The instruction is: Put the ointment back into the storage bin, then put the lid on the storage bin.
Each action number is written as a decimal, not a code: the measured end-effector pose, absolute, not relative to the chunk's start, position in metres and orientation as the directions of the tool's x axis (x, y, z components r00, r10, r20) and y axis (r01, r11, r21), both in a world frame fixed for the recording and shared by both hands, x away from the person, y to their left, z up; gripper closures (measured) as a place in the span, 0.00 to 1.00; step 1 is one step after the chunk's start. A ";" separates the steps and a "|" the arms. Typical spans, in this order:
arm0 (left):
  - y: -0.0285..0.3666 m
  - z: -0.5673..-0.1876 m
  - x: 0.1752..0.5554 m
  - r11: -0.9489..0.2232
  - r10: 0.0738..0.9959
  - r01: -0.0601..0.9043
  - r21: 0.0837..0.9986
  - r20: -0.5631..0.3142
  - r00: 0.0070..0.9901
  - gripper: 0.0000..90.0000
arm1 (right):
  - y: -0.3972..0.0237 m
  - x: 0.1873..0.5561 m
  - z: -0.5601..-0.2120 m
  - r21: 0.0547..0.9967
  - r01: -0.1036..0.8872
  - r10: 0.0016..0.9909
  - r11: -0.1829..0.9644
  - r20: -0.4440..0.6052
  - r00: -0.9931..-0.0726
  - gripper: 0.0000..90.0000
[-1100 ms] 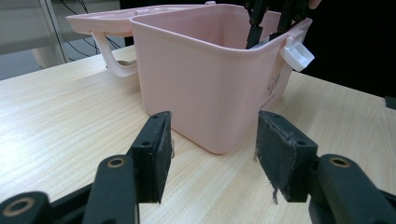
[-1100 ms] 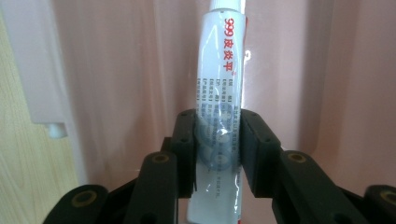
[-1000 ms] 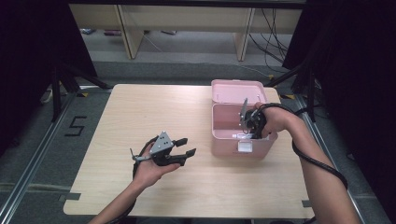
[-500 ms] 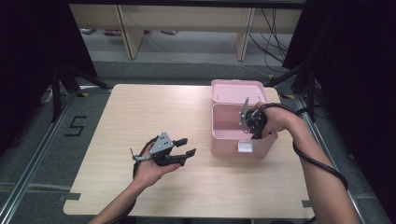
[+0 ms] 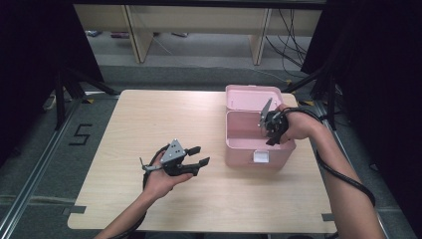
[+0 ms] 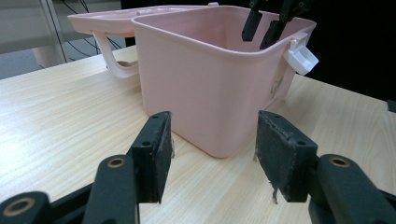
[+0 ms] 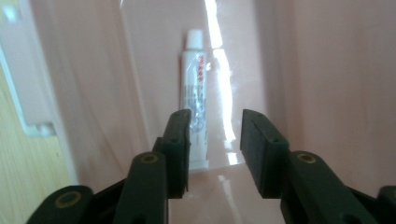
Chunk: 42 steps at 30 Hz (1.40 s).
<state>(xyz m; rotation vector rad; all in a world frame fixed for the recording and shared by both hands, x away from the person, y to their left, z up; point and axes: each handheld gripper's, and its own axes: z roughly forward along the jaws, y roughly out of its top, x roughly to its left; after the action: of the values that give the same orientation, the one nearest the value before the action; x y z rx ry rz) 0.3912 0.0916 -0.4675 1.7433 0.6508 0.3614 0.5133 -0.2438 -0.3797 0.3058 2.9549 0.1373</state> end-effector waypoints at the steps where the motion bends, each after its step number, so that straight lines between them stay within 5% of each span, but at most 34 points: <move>1: 0.090 -0.467 0.391 -0.162 0.596 0.233 0.959 -0.093 0.797 0.52 | -0.245 0.512 -0.378 0.132 0.214 0.233 0.968 -0.153 -0.960 0.75; 11: 0.076 -0.463 0.388 -0.221 0.542 0.154 0.963 -0.009 0.840 0.78 | -0.262 0.502 -0.361 0.266 0.338 0.391 0.903 -0.176 -0.904 0.95; 19: 0.067 -0.453 0.386 -0.186 0.518 0.149 0.971 -0.032 0.855 0.95 | -0.274 0.500 -0.351 0.399 0.463 0.558 0.792 -0.165 -0.813 0.97; 42: 0.045 -0.448 0.384 -0.166 0.464 0.123 0.978 -0.032 0.885 0.98 | -0.303 0.501 -0.332 0.599 0.563 0.777 0.569 -0.166 -0.608 0.85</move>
<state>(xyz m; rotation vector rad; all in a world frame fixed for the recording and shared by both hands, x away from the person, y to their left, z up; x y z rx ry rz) 0.3841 0.0452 -0.4479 1.7300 0.4497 0.3189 0.5010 -0.3031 -0.3316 1.0822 2.3903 0.7022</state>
